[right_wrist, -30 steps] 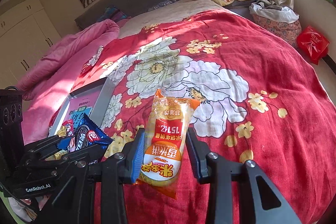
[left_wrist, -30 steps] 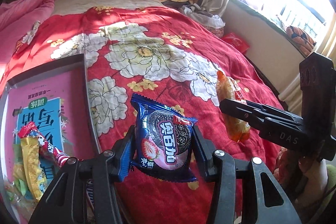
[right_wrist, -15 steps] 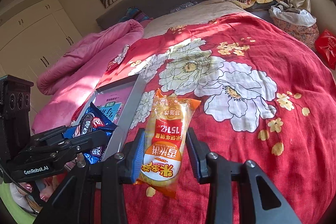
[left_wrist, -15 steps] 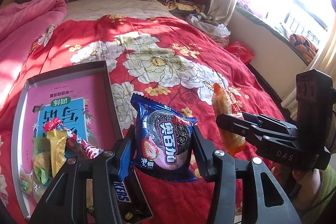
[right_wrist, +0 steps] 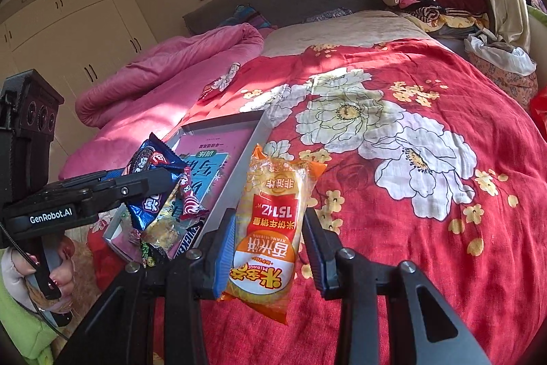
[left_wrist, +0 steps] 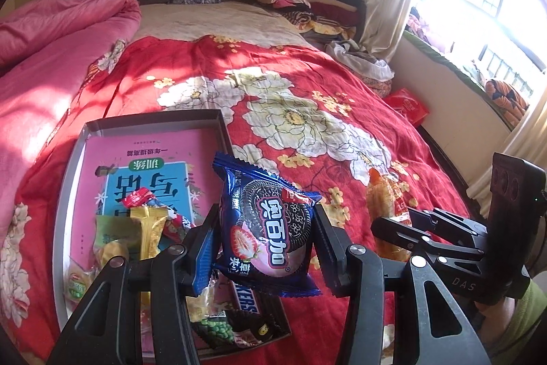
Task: Organize snacks
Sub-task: 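Lift and carry the bread bag toward the tray with right tool while left tool carries the Oreo pack, then lower the bread bag onto the tray with right tool while left tool lowers the Oreo pack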
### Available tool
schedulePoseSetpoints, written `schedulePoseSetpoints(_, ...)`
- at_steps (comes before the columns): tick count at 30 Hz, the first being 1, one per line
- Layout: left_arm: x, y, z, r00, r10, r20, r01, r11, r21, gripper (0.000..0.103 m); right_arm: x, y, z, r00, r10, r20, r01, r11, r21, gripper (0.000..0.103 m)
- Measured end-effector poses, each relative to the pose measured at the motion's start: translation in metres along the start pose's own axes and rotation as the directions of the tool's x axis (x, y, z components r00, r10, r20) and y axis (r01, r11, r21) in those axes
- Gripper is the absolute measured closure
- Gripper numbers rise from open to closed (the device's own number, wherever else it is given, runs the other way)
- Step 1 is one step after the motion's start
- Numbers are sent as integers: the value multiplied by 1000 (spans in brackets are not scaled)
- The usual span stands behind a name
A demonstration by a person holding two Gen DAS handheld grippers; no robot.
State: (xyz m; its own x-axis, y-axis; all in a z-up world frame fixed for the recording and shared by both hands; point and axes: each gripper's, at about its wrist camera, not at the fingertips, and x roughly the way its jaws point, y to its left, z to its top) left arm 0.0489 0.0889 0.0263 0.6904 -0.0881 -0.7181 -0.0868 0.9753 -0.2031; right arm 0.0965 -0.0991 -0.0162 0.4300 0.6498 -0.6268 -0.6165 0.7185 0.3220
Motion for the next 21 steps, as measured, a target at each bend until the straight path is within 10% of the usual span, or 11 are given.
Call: schedulePoseSetpoints(21, -57, 91, -15, 986, 154, 61, -142, 976, -164, 51, -7, 21, 0, 999, 28, 26, -27, 999, -46, 64)
